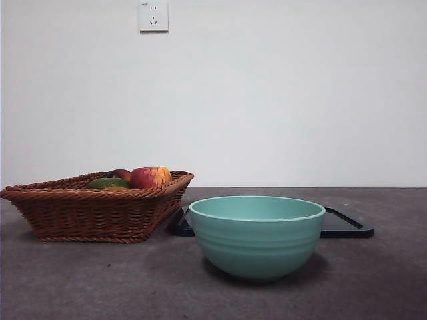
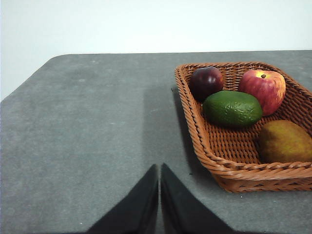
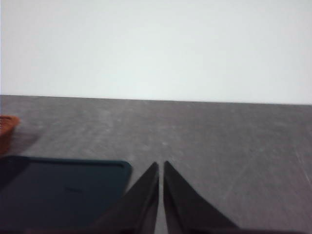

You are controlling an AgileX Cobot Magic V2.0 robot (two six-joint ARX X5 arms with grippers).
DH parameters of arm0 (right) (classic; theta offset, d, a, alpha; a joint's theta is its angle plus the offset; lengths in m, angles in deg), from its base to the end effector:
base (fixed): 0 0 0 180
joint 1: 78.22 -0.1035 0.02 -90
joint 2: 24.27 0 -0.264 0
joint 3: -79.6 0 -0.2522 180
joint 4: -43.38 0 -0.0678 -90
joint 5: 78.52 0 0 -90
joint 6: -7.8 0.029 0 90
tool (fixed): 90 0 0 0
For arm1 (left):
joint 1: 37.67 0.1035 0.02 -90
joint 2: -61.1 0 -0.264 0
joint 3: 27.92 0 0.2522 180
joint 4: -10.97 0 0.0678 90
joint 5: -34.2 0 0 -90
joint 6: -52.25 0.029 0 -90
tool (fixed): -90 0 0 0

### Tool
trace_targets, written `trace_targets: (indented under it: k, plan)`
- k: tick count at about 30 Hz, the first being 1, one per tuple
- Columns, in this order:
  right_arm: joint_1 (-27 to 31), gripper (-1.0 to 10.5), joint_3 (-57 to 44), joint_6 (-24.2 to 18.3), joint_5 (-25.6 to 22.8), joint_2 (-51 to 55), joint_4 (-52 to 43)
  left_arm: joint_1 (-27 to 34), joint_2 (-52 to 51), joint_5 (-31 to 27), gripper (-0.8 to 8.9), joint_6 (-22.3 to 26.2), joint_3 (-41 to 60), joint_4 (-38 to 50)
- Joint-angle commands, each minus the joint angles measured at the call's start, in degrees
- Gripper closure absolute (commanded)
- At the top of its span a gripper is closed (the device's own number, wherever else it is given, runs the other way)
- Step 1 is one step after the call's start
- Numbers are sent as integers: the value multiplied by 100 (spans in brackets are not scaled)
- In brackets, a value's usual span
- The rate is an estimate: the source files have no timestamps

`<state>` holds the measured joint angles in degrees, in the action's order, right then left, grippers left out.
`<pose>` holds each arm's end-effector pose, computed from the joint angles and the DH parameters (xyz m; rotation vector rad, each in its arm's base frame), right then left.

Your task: Pick up the wifruite, put it on the bowl, pick up the plate, put it on desk

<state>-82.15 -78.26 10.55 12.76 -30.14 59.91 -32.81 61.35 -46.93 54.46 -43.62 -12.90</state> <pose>0.0960 0.0072 0.2007 0.0479 0.0067 0.0908 0.0945 0.0036 0.1577 0.0209 0.1446 -0.0727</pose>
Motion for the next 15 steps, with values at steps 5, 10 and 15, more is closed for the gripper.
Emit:
trace_targets:
  k: [5, 10, 15]
  plan:
    - [192, 940, -531, -59, -31, 387, -63, 22, -7, -9, 806, -13, 114, -57]
    - [289, 940, -776, -7, -44, 566, 109, 22, -7, -9, 806, -13, 114, -57]
    - [299, 940, -776, -22, -192, 566, 400, 22, -7, -9, 806, -13, 114, -57]
